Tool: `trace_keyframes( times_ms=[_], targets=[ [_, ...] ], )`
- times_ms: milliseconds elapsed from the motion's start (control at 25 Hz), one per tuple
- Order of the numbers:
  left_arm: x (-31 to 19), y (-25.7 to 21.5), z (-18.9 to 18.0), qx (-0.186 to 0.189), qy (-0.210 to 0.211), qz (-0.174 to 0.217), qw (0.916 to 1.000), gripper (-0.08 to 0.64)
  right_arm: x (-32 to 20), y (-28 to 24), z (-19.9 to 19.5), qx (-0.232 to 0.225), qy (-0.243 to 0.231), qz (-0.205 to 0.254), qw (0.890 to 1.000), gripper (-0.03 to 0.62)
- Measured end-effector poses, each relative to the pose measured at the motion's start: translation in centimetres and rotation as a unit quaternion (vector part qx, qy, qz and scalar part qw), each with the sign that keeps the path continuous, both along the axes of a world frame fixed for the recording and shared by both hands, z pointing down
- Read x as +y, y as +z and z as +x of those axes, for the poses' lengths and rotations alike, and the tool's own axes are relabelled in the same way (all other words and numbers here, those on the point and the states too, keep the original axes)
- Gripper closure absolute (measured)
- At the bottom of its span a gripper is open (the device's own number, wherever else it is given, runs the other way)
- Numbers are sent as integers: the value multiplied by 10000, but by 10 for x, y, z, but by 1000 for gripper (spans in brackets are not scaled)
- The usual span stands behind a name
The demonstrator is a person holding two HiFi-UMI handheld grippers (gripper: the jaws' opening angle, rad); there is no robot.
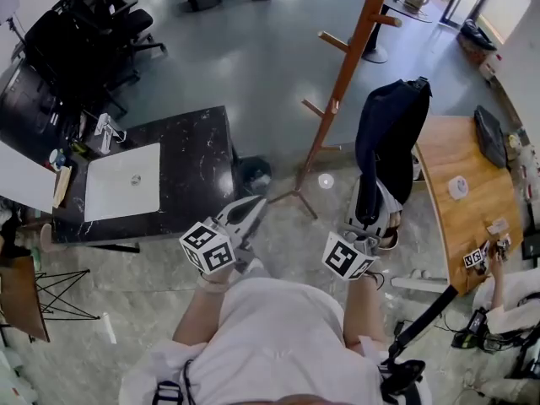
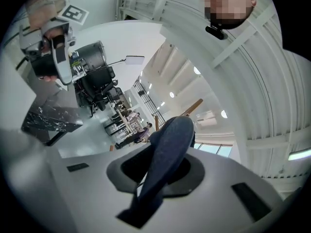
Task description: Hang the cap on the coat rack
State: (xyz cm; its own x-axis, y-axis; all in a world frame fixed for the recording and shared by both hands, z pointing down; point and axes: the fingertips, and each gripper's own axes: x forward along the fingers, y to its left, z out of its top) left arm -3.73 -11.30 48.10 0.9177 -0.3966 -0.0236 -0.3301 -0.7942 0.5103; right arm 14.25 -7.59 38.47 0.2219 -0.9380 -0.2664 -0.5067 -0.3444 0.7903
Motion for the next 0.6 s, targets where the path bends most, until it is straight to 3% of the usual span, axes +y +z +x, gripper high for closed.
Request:
trace_keyframes(
  times_ms=[240,600],
  targets=[
    [-53,-10,-11,5,227,18,9997,552,-32,-19,-11,144,287,88,9994,514],
    [-57,-27,36,109,697,92,9975,552,-32,-48,-2,615,418,272,9969,514]
  ],
)
